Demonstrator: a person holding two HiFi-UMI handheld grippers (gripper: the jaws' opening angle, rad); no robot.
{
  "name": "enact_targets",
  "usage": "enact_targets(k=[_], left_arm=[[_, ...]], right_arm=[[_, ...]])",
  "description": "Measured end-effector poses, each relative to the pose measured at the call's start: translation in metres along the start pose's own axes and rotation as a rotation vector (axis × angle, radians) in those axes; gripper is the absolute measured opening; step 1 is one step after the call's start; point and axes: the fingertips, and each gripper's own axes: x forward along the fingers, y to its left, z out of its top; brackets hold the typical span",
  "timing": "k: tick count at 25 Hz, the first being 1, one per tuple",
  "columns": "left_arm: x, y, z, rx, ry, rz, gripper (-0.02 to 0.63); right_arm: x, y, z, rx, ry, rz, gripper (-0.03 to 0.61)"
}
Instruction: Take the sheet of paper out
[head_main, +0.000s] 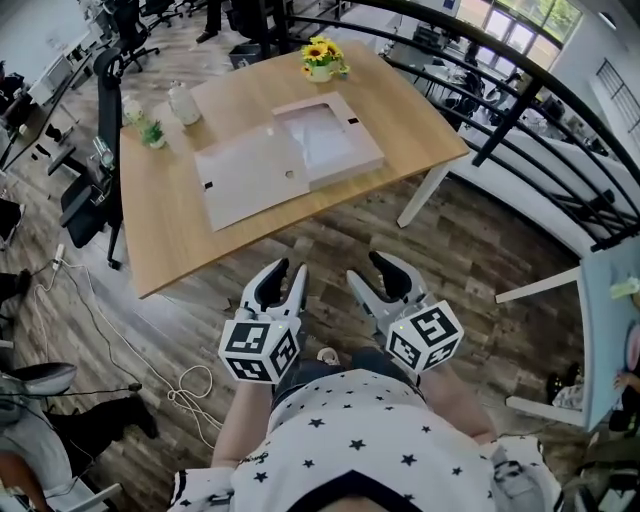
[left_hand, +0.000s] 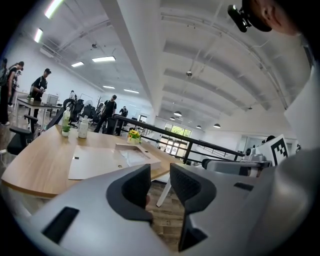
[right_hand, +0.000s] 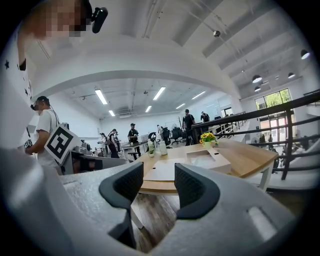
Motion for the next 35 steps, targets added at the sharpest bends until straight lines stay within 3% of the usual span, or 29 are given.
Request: enact_targets(k=[14, 35], left_arm=[[0.047, 0.042, 0.005, -0.037, 0.022, 0.036, 0.114], [0.204, 0.129, 0.069, -0.043, 0.059, 0.069, 0.114]], right_arm=[[0.052, -0.034, 0.004, 0.021, 0.012, -0.002, 0.178], [0.202, -0.138, 0.062, -0.002, 0.02, 0.031, 0.178]])
